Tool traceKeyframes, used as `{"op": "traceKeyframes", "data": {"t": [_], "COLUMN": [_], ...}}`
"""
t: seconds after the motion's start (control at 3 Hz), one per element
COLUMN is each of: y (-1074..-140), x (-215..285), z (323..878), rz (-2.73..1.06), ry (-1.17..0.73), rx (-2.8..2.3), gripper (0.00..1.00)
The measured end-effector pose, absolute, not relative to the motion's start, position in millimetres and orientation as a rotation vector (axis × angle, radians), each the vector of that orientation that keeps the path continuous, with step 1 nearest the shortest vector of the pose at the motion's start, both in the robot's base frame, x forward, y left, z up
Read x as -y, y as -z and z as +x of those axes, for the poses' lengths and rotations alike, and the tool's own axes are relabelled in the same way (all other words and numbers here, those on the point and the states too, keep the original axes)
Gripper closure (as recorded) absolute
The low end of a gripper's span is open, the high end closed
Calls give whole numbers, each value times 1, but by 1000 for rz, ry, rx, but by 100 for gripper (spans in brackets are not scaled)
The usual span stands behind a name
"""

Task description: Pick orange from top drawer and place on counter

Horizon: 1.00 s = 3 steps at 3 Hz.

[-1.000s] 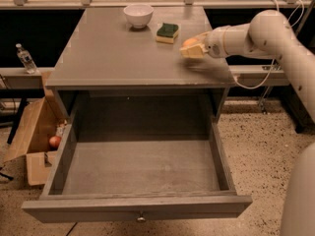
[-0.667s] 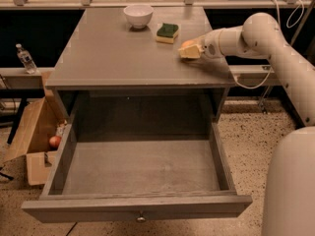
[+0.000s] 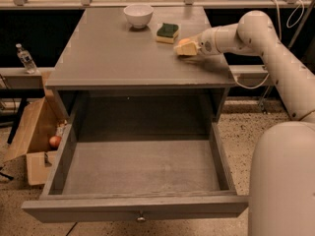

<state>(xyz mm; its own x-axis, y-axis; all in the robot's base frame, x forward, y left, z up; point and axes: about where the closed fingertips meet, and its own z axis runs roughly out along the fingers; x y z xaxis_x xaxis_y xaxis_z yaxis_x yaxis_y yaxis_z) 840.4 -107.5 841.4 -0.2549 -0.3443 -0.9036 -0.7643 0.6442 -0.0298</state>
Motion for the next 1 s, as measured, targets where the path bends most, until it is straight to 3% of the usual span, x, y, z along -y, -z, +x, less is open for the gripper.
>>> {"op": "traceKeyframes", "data": {"t": [0.33,1.0], "y": [-844,-870], "x": [107,127], "z": [843,827], "rz": [-880,-853], "ry": [-523,-448], "rx": [-1844,-1800], "gripper": [0,0]}}
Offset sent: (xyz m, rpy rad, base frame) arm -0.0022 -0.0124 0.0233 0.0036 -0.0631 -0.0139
